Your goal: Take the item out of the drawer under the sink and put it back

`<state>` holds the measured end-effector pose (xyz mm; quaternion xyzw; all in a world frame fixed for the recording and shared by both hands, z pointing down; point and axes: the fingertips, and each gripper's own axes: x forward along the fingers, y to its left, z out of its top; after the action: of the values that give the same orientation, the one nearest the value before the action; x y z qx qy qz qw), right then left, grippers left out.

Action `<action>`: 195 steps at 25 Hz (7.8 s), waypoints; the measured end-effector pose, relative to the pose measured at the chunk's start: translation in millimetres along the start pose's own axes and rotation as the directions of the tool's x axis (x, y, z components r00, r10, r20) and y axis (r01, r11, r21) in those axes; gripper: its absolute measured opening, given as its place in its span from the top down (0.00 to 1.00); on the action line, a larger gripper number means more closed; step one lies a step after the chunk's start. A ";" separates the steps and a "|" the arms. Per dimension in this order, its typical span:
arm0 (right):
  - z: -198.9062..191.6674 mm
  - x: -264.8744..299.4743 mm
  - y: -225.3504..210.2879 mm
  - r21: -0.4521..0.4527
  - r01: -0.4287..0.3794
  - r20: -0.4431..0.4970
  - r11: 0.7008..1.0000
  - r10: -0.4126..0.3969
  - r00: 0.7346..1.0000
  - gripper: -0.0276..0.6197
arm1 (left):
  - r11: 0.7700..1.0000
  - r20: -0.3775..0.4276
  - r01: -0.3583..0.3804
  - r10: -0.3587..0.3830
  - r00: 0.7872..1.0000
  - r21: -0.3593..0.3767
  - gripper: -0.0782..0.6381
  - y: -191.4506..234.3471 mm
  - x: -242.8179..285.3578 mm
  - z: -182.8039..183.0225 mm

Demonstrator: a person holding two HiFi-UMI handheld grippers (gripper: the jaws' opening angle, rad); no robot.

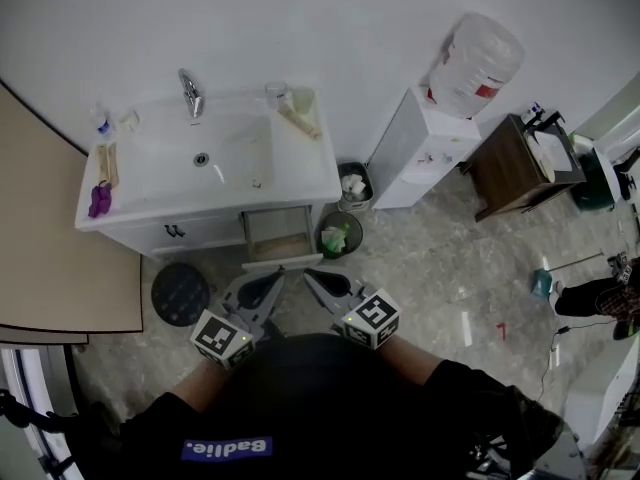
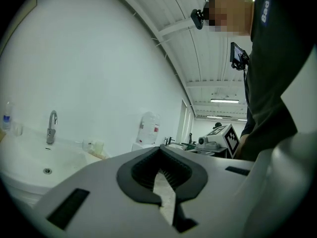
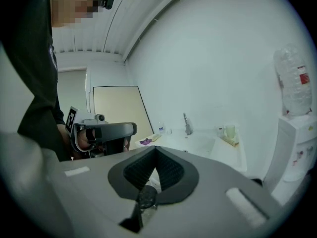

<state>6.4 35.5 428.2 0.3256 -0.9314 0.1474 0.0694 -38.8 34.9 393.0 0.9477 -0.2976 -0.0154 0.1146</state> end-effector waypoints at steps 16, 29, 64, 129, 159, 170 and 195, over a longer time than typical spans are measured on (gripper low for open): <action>-4.4 51.6 -55.2 -0.025 -0.093 -0.118 0.995 0.090 0.989 0.96 | 0.992 0.018 -0.124 0.124 0.992 -0.031 0.88 50.9 26.9 16.5; -50.9 73.8 -111.5 -0.002 -0.191 -0.251 0.982 0.185 0.950 0.96 | 0.975 -0.001 -0.212 0.212 0.977 -0.064 0.88 61.9 65.9 13.8; -261.5 190.6 -172.1 -0.077 -0.287 -0.651 0.955 0.169 0.740 0.96 | 0.958 -0.062 -0.253 0.246 0.967 -0.138 0.88 100.2 41.6 -31.2; -407.4 257.3 -234.9 -0.246 -0.442 -0.893 0.863 -0.025 0.449 0.88 | 0.917 -0.110 -0.340 0.323 0.940 -0.209 0.88 117.2 -13.4 -86.5; -141.7 154.5 -124.4 -0.095 -0.211 -0.530 0.973 0.130 0.838 0.88 | 0.967 -0.013 -0.226 0.226 0.974 -0.115 0.88 97.8 14.9 -13.7; -49.4 115.1 -95.7 -0.050 -0.177 -0.341 0.983 0.150 0.928 0.89 | 0.983 -0.043 -0.167 0.164 0.985 -0.076 0.88 88.2 35.4 -5.7; 23.0 58.9 -83.0 -0.022 -0.158 -0.110 0.987 0.155 0.982 0.89 | 0.995 -0.124 -0.088 0.082 0.989 -0.047 0.88 65.4 63.3 -13.9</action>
<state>11.8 -68.1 438.6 0.2420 -0.9511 0.1555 0.1127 -22.0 -50.3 423.9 0.9300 -0.3297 0.0394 0.1579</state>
